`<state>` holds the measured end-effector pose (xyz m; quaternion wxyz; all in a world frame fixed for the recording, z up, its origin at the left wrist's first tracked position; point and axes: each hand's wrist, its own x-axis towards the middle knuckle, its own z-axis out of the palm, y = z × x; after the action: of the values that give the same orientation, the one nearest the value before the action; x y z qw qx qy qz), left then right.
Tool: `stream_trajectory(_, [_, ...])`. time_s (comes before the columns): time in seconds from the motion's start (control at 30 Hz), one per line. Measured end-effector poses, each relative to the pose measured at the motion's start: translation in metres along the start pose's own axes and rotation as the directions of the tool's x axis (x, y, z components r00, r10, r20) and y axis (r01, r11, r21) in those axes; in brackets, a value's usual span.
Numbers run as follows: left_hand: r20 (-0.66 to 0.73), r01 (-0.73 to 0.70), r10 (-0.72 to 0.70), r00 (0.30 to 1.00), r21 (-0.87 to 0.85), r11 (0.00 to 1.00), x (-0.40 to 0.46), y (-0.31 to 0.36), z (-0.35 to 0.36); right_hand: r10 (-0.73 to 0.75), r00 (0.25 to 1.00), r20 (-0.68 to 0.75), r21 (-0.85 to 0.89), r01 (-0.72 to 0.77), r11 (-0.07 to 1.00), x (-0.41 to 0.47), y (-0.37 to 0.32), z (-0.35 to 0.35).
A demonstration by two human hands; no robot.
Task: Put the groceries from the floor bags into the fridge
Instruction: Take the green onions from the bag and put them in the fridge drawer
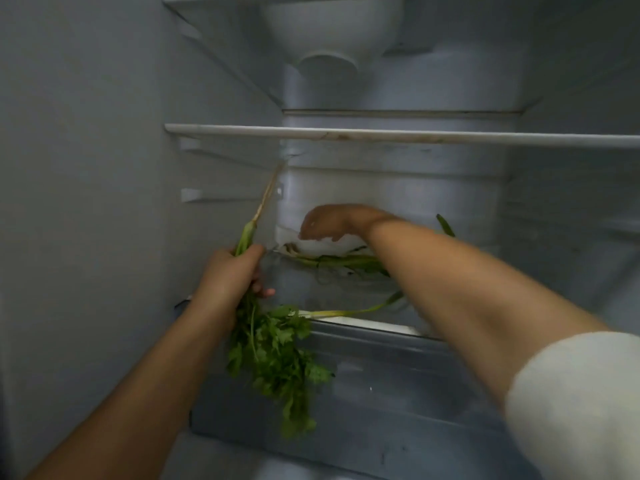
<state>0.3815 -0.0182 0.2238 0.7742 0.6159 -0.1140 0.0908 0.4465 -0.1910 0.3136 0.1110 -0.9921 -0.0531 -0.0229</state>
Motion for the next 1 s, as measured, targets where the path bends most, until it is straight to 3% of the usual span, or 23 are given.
stream_trajectory(0.07, [0.027,0.071,-0.068,0.997,-0.131,0.989,-0.002,0.006,0.008,-0.083,0.994,0.067,0.340,0.055,0.939,-0.031,-0.013,-0.010])
stream_trajectory(0.17, [-0.014,0.056,-0.063,0.998,-0.308,0.950,-0.010,0.018,0.034,-0.241,0.948,0.206,0.695,0.031,0.718,-0.076,-0.029,-0.009])
stream_trajectory(0.23, [-0.100,-0.016,-0.024,0.995,-0.381,0.925,-0.017,0.028,0.054,-0.270,0.935,0.230,0.733,0.016,0.680,-0.094,-0.030,0.000])
stream_trajectory(0.33, [-0.207,-0.121,0.046,0.977,-0.366,0.923,-0.022,0.037,0.070,-0.213,0.949,0.231,0.667,0.005,0.745,-0.110,-0.015,0.006])
stream_trajectory(0.5, [-0.151,-0.097,0.054,0.987,-0.291,0.952,0.004,0.030,0.074,-0.100,0.987,0.125,0.687,-0.013,0.726,-0.127,0.012,0.003])
stream_trajectory(0.57, [-0.098,-0.035,0.006,0.995,-0.302,0.953,0.022,0.026,0.074,0.006,1.000,0.012,0.560,-0.011,0.828,-0.130,0.022,-0.004])
stream_trajectory(0.63, [0.003,0.102,-0.107,0.994,-0.313,0.944,0.040,0.020,0.067,0.053,0.993,-0.108,0.254,-0.024,0.967,-0.129,0.037,-0.016])
stream_trajectory(0.7, [0.150,0.265,-0.234,0.961,-0.245,0.933,0.056,0.011,0.055,0.059,0.980,-0.191,-0.018,-0.063,0.998,-0.125,0.054,-0.020])
stream_trajectory(0.77, [0.255,0.330,-0.303,0.918,-0.066,0.942,0.065,0.001,0.048,0.055,0.974,-0.220,-0.107,-0.080,0.991,-0.116,0.070,-0.012])
stream_trajectory(0.87, [0.216,0.186,-0.271,0.938,0.348,0.919,0.072,-0.010,0.051,0.078,0.980,-0.181,-0.204,-0.115,0.972,-0.099,0.094,0.018])
stream_trajectory(0.93, [0.192,0.041,-0.177,0.965,0.556,0.830,0.083,-0.015,0.054,0.095,0.988,-0.121,-0.239,-0.122,0.963,-0.089,0.100,0.036])
stream_trajectory(1.0, [0.239,-0.091,-0.128,0.963,0.730,0.678,0.093,-0.017,0.055,0.103,0.992,-0.071,-0.280,-0.119,0.953,-0.080,0.101,0.043])
